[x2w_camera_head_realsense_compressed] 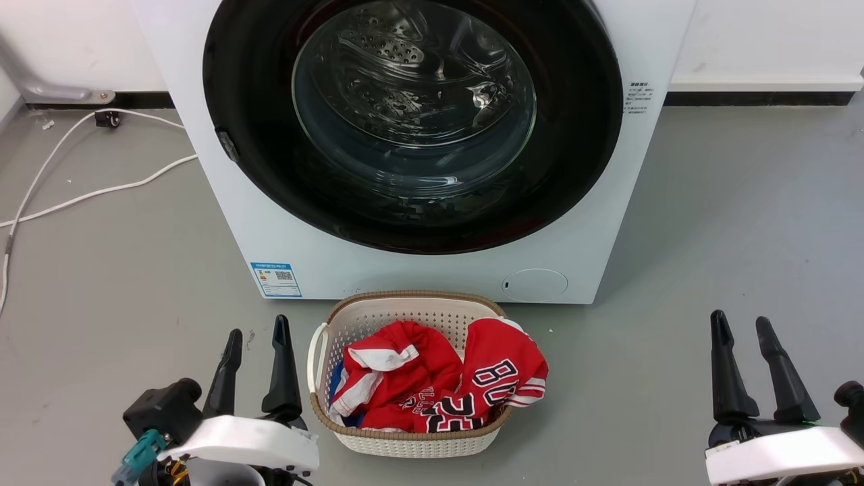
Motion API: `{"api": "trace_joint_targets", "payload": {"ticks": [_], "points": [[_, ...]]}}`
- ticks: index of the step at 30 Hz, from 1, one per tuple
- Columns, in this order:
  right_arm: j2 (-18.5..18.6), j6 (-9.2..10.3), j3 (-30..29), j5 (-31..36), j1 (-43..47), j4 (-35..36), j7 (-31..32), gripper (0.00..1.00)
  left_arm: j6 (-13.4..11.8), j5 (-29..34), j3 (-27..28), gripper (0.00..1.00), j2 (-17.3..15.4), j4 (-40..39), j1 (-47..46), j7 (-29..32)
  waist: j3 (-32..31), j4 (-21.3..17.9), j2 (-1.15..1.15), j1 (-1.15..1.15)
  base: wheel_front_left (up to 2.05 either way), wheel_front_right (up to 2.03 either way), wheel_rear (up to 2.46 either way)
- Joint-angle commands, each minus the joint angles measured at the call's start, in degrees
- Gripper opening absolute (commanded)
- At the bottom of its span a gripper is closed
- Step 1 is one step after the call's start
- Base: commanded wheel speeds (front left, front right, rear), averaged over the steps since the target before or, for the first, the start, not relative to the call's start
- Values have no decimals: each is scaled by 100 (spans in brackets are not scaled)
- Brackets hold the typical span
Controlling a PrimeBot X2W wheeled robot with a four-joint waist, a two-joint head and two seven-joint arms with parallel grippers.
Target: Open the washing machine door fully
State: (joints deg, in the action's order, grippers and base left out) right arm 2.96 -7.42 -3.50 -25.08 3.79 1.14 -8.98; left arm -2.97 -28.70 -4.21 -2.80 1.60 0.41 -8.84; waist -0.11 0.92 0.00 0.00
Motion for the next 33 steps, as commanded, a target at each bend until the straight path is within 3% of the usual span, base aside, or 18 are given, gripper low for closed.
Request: {"api": "trace_joint_targets", "payload": {"ticks": [1, 33], "points": [[0, -10, 10, 146, 13, 93, -44, 100, -7, 138, -23, 100, -12, -71, 2, -55, -1, 1, 0, 0, 0, 0, 0], [-10, -11, -8, 1488, 300, 310, -438, 100, -155, 1570, -220, 100, -12, -38, 207, -457, -24, -1, 0, 0, 0, 0, 0]]}}
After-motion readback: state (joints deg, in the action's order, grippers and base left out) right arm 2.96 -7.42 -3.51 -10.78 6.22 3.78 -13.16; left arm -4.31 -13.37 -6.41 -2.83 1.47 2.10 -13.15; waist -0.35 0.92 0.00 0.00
